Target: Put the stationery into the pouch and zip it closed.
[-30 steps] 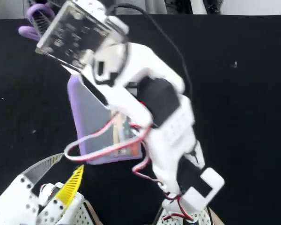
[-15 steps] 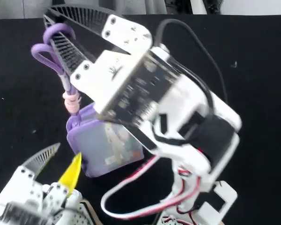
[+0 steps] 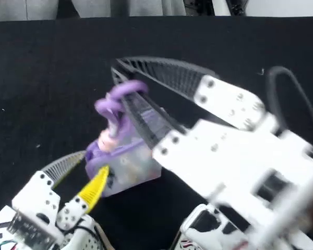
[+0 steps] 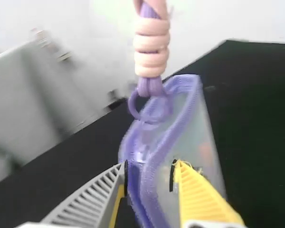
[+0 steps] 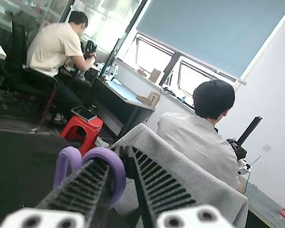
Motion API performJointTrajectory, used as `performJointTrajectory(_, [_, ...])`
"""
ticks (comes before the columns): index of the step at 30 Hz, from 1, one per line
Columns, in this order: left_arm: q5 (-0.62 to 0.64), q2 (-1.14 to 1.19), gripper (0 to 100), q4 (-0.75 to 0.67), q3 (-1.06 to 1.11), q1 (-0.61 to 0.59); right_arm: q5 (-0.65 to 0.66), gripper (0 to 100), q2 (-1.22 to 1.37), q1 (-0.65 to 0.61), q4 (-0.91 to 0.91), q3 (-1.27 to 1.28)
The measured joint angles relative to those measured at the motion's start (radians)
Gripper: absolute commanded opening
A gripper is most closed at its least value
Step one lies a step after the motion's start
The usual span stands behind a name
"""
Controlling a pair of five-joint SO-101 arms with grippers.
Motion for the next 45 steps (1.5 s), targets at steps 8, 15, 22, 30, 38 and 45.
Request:
performJointTrajectory(8, [0.000, 0.000, 17, -0.026, 0.071, 0.118, -0.023, 1.1, -0.074, 0.000, 0.038, -0.003])
performJointTrajectory(15, [0.000, 0.000, 17, -0.038, 0.058, 0.120, -0.023, 1.1, -0.074, 0.002, 0.061, -0.003])
performJointTrajectory(22, [-0.008, 0.000, 17, 0.086, -0.135, 0.120, -0.023, 1.1, -0.074, 0.000, 0.081, -0.003])
performJointTrajectory(30, [-0.058, 0.000, 17, 0.133, -0.109, 0.120, -0.023, 1.1, -0.074, -0.002, 0.083, -0.003])
performJointTrajectory(38, [-0.055, 0.000, 17, 0.040, 0.058, 0.120, -0.023, 1.1, -0.074, 0.000, 0.083, -0.003])
performJointTrajectory(45, [-0.061, 0.000, 17, -0.015, 0.104, 0.126, -0.023, 1.1, -0.074, 0.002, 0.097, -0.003])
